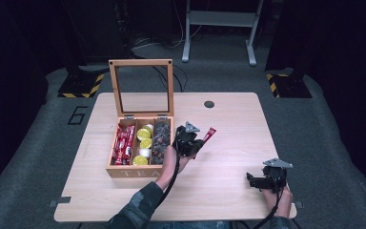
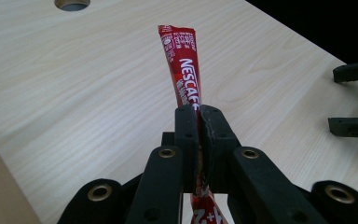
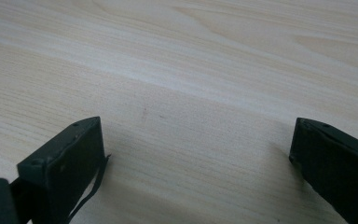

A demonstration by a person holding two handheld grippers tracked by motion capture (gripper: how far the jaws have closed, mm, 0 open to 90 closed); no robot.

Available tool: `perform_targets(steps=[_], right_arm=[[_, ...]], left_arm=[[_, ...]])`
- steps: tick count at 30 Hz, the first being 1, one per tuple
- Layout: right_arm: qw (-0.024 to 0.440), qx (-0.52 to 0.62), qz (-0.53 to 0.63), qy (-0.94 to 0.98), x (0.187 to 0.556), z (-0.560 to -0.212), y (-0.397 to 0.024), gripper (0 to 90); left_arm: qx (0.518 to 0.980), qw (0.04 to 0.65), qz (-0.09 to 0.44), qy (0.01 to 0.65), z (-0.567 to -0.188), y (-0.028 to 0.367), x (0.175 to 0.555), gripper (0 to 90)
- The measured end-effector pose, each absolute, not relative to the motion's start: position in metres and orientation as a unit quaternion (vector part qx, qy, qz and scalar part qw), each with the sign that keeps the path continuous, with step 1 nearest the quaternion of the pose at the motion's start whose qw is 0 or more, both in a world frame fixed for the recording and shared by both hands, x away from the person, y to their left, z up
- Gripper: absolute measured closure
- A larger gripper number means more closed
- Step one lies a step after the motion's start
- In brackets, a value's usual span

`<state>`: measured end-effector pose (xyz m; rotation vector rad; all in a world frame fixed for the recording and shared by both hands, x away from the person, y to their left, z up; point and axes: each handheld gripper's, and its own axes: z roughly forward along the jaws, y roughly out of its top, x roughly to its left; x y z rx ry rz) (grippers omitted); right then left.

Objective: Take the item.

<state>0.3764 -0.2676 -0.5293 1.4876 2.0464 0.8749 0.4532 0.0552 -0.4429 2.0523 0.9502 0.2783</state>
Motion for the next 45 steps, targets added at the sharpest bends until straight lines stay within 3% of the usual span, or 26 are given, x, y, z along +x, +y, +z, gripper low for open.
perform_targets(steps=[45], right_arm=[[0.231,0.540,0.319,0.744,0.376,-0.529,-0.268,2.7]], left_arm=[[0.828,0.368,0.119,0.405,-0.510,0.023,0.436,84.1]])
